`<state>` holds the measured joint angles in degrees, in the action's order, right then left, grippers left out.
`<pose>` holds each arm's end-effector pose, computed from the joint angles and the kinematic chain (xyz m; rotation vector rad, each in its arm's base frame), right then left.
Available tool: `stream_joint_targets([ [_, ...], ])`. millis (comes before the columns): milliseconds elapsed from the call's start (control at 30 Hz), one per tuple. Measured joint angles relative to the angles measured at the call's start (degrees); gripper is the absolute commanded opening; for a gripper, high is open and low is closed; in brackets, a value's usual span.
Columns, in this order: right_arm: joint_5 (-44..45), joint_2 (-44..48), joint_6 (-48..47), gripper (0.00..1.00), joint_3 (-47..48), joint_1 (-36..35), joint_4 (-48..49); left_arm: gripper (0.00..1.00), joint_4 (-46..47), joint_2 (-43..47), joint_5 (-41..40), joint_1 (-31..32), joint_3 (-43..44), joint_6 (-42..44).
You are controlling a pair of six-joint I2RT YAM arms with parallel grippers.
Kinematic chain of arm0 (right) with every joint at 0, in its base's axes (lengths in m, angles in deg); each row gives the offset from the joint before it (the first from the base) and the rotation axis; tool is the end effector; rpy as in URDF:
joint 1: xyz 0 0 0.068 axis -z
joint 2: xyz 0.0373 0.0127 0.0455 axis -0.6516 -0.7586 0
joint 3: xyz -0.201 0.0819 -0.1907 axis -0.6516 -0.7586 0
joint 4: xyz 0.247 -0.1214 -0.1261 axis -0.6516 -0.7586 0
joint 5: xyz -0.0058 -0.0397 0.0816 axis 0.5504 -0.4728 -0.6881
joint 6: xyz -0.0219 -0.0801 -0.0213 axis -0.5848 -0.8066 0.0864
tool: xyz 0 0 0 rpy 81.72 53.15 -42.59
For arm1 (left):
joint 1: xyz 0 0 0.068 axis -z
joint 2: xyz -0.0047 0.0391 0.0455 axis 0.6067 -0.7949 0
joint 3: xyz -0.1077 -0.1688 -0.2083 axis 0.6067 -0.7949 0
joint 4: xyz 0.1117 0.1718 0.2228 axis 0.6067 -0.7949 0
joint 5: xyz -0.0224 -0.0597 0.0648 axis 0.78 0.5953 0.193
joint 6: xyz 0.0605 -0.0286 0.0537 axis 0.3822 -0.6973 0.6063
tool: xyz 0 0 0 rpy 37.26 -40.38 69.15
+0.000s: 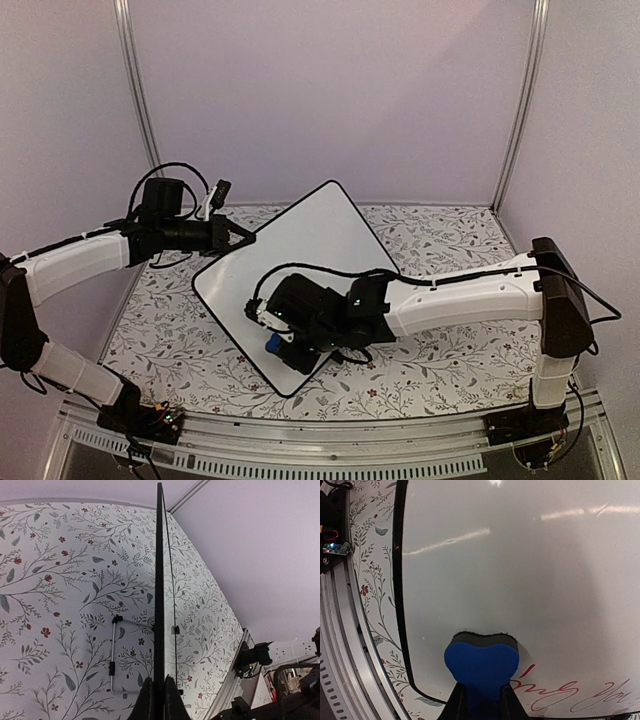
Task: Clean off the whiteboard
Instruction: Erase the whiteboard at the center of the board.
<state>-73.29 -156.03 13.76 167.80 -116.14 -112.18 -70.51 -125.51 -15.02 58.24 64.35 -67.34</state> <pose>0.1390 0.4854 0.1824 -1.4183 2.0930 0.3588 0.3238 -0.1720 0.2575 0.2988 2.1847 -1.1597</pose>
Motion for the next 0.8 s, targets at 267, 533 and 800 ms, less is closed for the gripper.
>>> stream_joint_targets([
  [267, -0.61, 0.46, 1.2, 0.08, -2.69, -0.22, 1.07, 0.0, 0.02, 0.0, 0.04, 0.0, 0.0, 0.31],
  [533, -1.95, 1.29, 2.54, 0.08, -5.49, -0.33, 1.51, 0.0, 0.04, 0.0, 0.09, -0.02, 0.0, 0.46],
  [800, -3.15, 2.25, 3.72, 0.08, -8.61, -0.35, 1.55, 0.0, 0.07, 0.0, 0.13, 0.0, 0.0, 0.44],
])
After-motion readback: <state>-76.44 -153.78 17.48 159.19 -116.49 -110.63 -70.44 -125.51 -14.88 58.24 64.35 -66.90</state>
